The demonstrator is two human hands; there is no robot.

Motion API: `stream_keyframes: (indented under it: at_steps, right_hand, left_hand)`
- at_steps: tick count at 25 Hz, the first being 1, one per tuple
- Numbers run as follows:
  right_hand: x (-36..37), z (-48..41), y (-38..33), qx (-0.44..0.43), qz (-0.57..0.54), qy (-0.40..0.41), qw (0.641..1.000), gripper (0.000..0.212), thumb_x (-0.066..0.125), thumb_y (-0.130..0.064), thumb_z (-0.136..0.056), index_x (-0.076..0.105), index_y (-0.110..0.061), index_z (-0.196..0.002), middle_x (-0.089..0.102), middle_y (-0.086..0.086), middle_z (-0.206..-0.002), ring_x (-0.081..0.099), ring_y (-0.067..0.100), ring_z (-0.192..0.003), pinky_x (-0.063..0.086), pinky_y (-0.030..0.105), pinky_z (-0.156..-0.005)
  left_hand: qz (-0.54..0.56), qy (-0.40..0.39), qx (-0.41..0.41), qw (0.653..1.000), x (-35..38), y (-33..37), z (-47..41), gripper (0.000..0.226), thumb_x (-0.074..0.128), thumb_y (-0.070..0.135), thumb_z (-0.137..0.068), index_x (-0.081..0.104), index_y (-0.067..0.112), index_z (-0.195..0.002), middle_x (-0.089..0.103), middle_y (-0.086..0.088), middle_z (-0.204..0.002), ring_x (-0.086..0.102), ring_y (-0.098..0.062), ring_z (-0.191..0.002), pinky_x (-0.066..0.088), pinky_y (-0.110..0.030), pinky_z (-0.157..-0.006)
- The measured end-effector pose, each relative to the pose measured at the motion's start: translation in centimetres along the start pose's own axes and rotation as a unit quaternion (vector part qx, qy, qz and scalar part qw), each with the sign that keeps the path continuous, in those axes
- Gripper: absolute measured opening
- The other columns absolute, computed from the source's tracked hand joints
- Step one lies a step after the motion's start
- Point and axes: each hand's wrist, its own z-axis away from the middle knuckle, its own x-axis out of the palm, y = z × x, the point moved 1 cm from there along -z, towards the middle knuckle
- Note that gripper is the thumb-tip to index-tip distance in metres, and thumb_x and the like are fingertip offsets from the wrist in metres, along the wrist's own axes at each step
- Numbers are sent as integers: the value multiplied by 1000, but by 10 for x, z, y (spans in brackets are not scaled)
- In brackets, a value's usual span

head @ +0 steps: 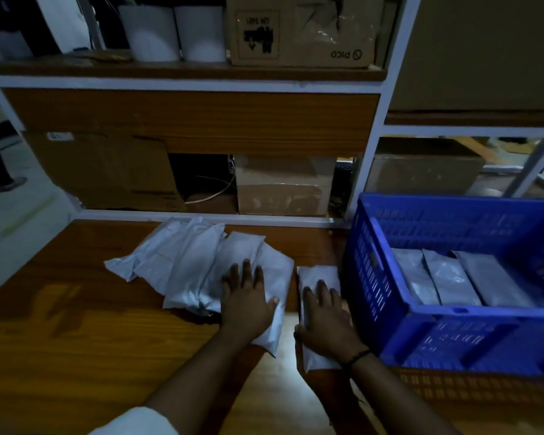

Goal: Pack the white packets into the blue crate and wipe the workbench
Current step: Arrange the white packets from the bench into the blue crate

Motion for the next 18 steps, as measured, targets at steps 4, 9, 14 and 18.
stream_keyframes:
  at_steps: [4, 9, 14, 18]
  right_hand:
    - [2, -1, -4, 38, -38, 42, 998, 87, 50, -69, -87, 12, -29, -154, -3, 12, -165, 7, 43, -148, 30, 59, -112]
    - [8, -11, -9, 60, 27, 46, 997, 89, 44, -65, -90, -4, -31, -157, -9, 17, -165, 12, 51, -144, 27, 63, -112]
    - [14, -15, -8, 56, 50, 47, 996, 84, 38, -61, -94, -9, -34, -158, -9, 20, -165, 21, 49, -143, 32, 61, -110]
    - [18, -15, -8, 49, 16, 34, 998, 79, 40, -51, -99, -11, -36, -157, -11, 18, -165, 14, 48, -146, 34, 64, -105]
  left_hand:
    - [6, 9, 33, 999, 5, 24, 15, 89, 42, 63, -95, 8, 18, -164, 0, -18, -170, 2, -42, -155, 9, -59, -123]
    - [10, 31, 36, 999, 23, 31, 23, 88, 42, 67, -93, 20, 18, -163, 6, -19, -169, 16, -45, -153, 20, -62, -120]
    - [-8, -5, -9, 1000, 11, 40, 28, 84, 43, 61, -98, 2, 28, -164, -9, -17, -170, 15, -48, -147, 17, -62, -114]
    - [-32, -70, -35, 996, -2, 50, 21, 99, 64, 42, -90, -2, 25, -162, -13, -20, -168, 12, -52, -146, 21, -62, -115]
